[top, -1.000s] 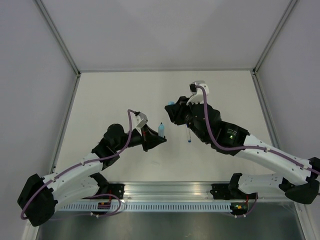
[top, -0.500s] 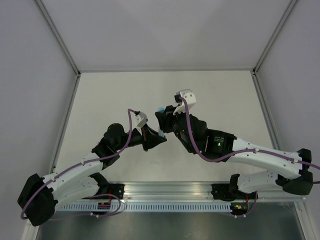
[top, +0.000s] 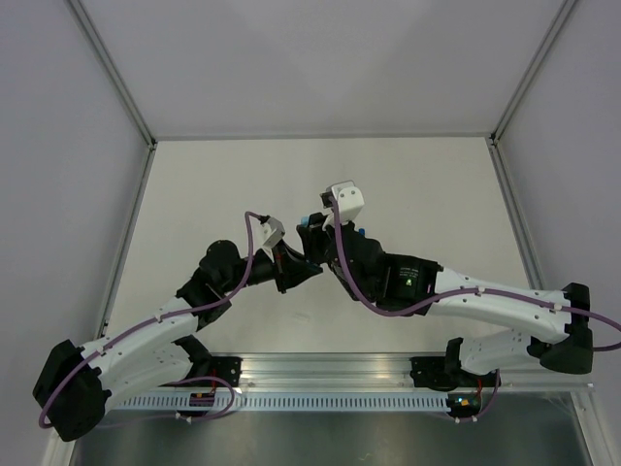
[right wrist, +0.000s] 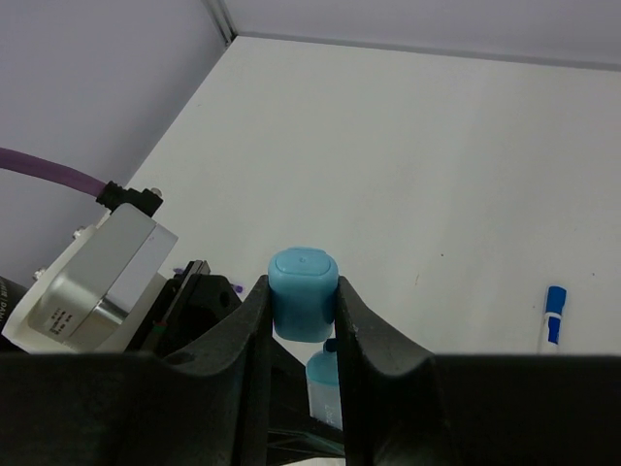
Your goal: Insert the pens into the pen caps
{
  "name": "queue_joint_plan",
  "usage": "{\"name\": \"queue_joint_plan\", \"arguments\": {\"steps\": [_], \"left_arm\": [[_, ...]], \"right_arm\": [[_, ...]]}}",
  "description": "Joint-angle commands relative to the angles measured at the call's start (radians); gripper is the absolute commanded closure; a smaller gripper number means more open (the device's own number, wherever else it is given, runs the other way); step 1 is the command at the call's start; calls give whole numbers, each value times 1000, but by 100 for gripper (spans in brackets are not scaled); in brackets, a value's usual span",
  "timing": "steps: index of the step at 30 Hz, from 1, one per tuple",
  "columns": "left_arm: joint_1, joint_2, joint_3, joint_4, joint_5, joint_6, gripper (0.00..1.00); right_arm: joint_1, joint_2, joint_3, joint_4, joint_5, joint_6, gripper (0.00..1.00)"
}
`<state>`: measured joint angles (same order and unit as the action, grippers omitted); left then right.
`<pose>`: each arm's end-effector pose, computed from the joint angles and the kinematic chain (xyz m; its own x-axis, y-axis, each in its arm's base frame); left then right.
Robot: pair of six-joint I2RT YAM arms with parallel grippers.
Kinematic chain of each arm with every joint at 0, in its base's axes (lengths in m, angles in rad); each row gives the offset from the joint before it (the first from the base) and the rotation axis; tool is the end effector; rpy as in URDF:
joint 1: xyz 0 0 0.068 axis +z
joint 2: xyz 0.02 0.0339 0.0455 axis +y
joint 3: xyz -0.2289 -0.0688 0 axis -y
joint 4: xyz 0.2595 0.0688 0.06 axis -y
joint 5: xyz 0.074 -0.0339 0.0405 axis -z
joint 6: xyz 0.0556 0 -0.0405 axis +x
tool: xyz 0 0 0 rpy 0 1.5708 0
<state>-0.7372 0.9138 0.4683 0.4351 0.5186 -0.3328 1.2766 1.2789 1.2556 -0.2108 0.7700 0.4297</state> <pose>0.1758 -0.1969 0.2358 -0.3179 -0.0946 -0.9434 0.8961 0.2951 -0.3315 0.1315 0.3005 0.3602 -0.2656 0.1549 -0.9516 -0.4181 0.8709 0.2584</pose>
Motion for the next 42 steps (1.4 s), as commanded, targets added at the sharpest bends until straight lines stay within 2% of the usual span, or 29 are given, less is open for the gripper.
{"name": "queue_joint_plan", "arguments": {"steps": [1, 14, 24, 37, 39, 42], "left_arm": [[-1, -10, 24, 4, -42, -17, 98], [-1, -39, 10, 8, -65, -17, 98], [-1, -70, -13, 51, -35, -22, 98], [-1, -96, -22, 42, -74, -22, 98], [-1, -104, -25, 39, -88, -20, 98], [-1, -116, -31, 37, -103, -20, 98]], "right_arm": [[23, 8, 12, -18, 58, 0, 100], [43, 19, -4, -35, 114, -19, 100], [43, 31, -16, -27, 104, -20, 100], [72, 82, -13, -71, 60, 41, 100], [84, 85, -19, -94, 84, 81, 98], [95, 74, -42, -107, 126, 116, 89]]}}
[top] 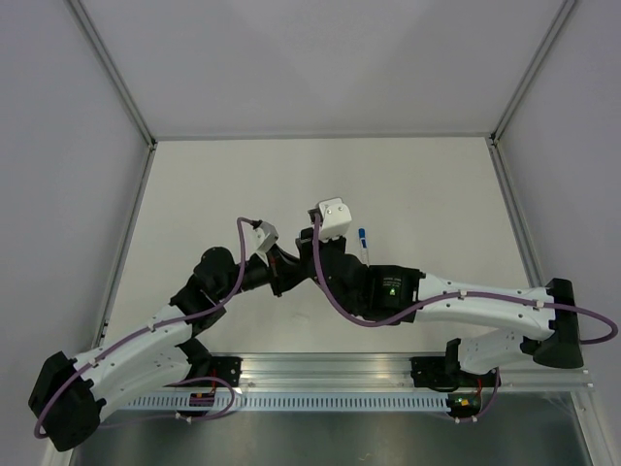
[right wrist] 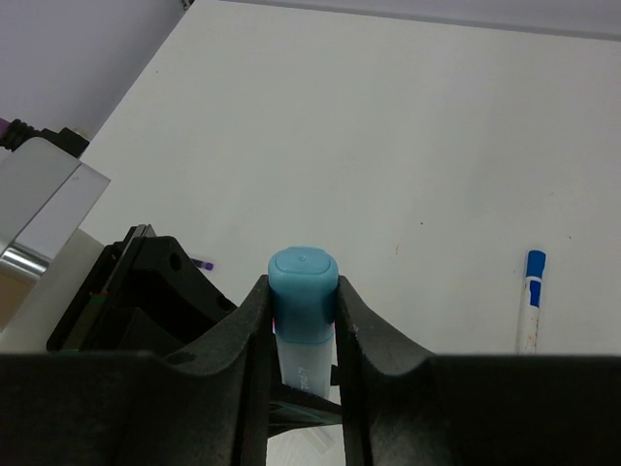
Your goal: Insert the pens into the pen caps
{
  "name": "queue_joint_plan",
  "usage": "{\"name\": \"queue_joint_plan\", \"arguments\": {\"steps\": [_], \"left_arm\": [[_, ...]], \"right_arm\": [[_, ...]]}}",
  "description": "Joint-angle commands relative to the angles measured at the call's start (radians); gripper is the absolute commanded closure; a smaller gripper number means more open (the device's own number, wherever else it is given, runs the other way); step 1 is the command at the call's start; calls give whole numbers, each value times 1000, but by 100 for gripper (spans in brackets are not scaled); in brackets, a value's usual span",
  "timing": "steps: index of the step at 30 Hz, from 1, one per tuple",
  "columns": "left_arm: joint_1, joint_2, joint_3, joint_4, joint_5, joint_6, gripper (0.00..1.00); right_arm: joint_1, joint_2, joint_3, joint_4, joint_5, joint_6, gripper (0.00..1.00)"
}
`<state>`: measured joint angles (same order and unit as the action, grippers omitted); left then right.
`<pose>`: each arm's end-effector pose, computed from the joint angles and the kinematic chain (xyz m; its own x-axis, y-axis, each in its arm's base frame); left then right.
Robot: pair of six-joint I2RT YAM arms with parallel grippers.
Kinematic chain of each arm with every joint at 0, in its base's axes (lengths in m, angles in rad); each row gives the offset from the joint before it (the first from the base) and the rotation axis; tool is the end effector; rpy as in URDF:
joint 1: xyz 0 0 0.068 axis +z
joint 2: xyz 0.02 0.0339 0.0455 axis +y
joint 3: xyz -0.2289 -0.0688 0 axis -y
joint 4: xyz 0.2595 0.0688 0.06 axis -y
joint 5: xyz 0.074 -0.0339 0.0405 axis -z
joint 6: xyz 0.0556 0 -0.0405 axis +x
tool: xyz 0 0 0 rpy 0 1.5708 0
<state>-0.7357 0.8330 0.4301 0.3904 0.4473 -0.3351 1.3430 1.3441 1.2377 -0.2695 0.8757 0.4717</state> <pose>0.1710 -0.1872 0.2348 -0.3132 -0.1164 -0.9425 0.8712 0.3599 -0.3339 0.1172 0.3166 0.3284 -0.2841 0.0634 -0.9567 -0.3744 0.9113 0.1715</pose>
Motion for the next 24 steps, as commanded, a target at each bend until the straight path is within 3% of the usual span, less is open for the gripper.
{"name": "queue_joint_plan", "arguments": {"steps": [1, 4, 10, 15, 24], "left_arm": [[-1, -37, 6, 82, -35, -16, 98], [-1, -43, 6, 84, -9, -5, 98], [-1, -51, 7, 96, 89, 24, 98], [-2, -37, 9, 133, 175, 22, 98], [-2, 34, 19, 241, 386, -18, 98]], "right_arm": [[30, 4, -30, -47, 26, 84, 83], [30, -13, -44, -24, 19, 67, 52], [30, -124, -79, 24, -61, -1, 26], [30, -292, -190, 125, -197, -96, 24], [30, -425, -201, 104, -418, -235, 20]]}}
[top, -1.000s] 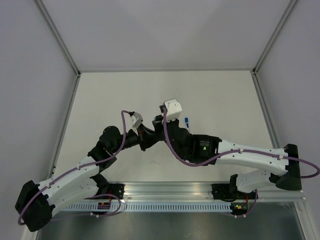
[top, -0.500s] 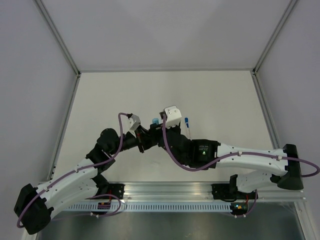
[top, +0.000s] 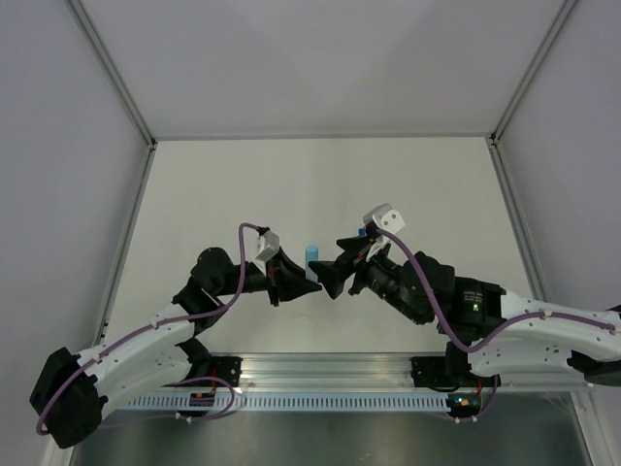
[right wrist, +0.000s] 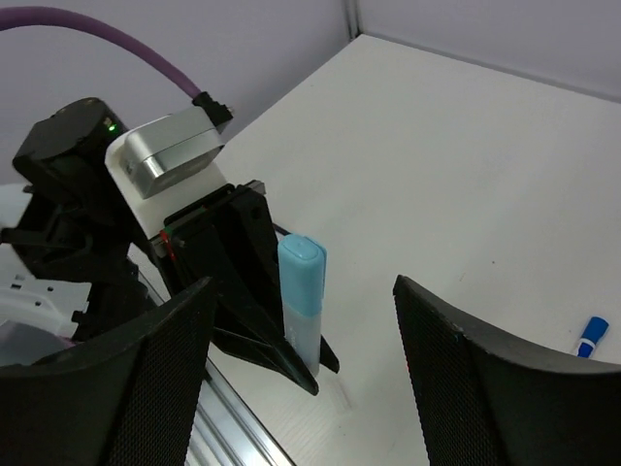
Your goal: Insert the pens into the pen caps
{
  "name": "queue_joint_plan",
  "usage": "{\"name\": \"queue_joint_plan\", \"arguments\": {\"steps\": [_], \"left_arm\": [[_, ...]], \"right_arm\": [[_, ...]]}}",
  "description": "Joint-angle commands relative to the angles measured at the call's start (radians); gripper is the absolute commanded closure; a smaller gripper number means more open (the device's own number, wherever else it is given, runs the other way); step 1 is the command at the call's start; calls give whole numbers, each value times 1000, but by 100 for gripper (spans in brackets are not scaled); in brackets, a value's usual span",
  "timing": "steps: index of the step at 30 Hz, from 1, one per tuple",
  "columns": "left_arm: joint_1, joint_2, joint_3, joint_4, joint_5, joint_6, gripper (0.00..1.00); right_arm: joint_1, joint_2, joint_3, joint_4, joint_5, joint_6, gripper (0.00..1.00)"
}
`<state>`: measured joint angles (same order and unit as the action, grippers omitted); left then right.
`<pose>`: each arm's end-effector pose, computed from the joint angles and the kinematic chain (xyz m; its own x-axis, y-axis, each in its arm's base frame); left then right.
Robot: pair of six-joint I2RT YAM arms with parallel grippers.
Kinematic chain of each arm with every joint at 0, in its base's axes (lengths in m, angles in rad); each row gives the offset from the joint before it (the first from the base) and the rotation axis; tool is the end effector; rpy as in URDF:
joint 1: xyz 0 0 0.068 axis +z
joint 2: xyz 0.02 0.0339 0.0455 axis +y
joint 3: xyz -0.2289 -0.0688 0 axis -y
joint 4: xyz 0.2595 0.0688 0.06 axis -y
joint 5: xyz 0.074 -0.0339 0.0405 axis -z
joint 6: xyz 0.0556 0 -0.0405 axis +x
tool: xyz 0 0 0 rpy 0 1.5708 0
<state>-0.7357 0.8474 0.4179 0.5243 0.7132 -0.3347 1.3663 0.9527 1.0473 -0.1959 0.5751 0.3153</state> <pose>0.1572 -0.1913 0.2426 -0.2591 -0.1006 -0.9606 0.9585 0.0958 -0.2685 0.0824 0.2485 0.3721 -0.2402 0.1230 -0.9629 -0.6703 0.6964 0.2562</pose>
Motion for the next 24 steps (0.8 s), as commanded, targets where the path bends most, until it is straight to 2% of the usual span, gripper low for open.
{"name": "queue_joint_plan", "arguments": {"steps": [1, 6, 10, 17, 24], "left_arm": [[-2, 27, 32, 123, 161, -24, 98], [-2, 76, 12, 265, 281, -96, 98], [-4, 65, -11, 370, 328, -132, 98], [-4, 45, -22, 373, 331, -124, 98], [-5, 48, -19, 370, 333, -124, 98]], "right_arm": [[7, -38, -6, 44, -135, -102, 20], [-6, -9, 51, 17, -152, -137, 19], [-35, 40, 83, 7, -217, -142, 29], [-85, 47, 56, 99, -352, -99, 33], [-95, 69, 76, 108, -400, -87, 33]]}}
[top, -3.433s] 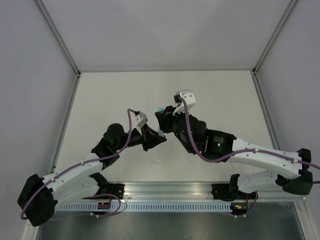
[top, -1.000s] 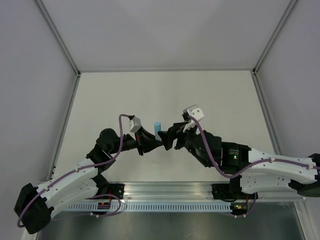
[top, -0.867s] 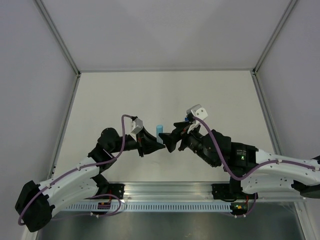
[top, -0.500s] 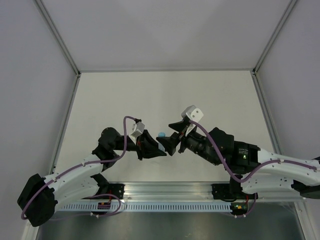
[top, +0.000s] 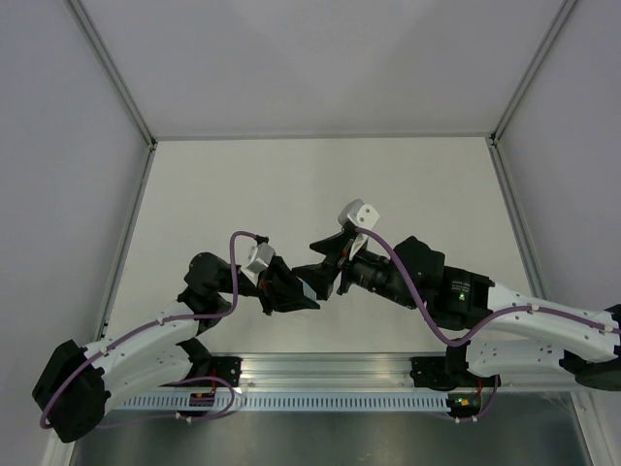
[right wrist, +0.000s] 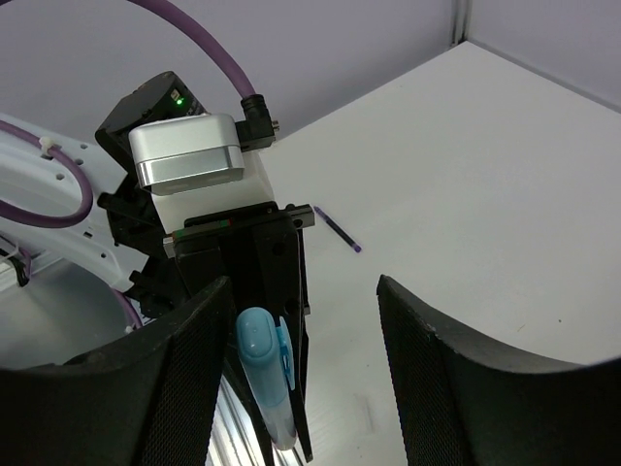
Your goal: Insert the pens into the pen caps
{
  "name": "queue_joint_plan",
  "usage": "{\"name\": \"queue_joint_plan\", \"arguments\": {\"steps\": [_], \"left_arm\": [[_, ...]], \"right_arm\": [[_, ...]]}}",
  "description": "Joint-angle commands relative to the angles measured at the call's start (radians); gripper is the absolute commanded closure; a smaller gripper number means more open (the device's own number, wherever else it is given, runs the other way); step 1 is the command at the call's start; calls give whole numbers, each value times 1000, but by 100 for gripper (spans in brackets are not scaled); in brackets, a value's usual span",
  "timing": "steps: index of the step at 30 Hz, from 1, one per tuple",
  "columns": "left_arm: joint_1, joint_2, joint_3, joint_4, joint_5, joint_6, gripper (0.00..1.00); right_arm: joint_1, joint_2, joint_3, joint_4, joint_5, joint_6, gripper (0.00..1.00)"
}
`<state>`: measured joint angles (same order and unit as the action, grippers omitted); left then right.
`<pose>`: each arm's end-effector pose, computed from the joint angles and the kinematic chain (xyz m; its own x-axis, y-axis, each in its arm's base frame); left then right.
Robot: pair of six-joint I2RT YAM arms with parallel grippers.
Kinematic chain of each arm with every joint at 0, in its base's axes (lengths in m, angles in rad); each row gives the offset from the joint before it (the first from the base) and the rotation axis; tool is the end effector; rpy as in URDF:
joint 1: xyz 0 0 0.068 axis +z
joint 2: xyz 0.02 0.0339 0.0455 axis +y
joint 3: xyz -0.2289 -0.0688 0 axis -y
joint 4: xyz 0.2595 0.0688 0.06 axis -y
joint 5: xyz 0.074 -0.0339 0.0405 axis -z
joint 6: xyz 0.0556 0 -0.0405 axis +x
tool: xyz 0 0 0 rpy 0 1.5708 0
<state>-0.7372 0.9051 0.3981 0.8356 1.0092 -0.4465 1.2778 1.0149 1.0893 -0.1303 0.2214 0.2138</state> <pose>0.1406 -0.1913 0.2534 -0.1952 -0.1334 -0.9717 0.9610 -0.2238 -0.1623 0.0930 0.2660 0.3799 -0.2005 0.0520 -0.9783 -0.8474 0.4918 0.1999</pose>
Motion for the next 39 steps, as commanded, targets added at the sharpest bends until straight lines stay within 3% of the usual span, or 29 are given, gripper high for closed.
{"name": "queue_joint_plan", "arguments": {"steps": [1, 9, 35, 39], "left_arm": [[-2, -12, 1, 56, 35, -8, 98], [-4, -12, 8, 16, 20, 12, 98], [-4, -12, 5, 17, 29, 20, 98], [-4, -14, 4, 17, 32, 20, 98]], "right_arm": [[-8, 7, 32, 44, -51, 18, 33], [-9, 20, 35, 66, -102, 36, 39], [-29, 67, 64, 70, -140, 41, 44], [-29, 67, 41, 93, -151, 48, 55]]}}
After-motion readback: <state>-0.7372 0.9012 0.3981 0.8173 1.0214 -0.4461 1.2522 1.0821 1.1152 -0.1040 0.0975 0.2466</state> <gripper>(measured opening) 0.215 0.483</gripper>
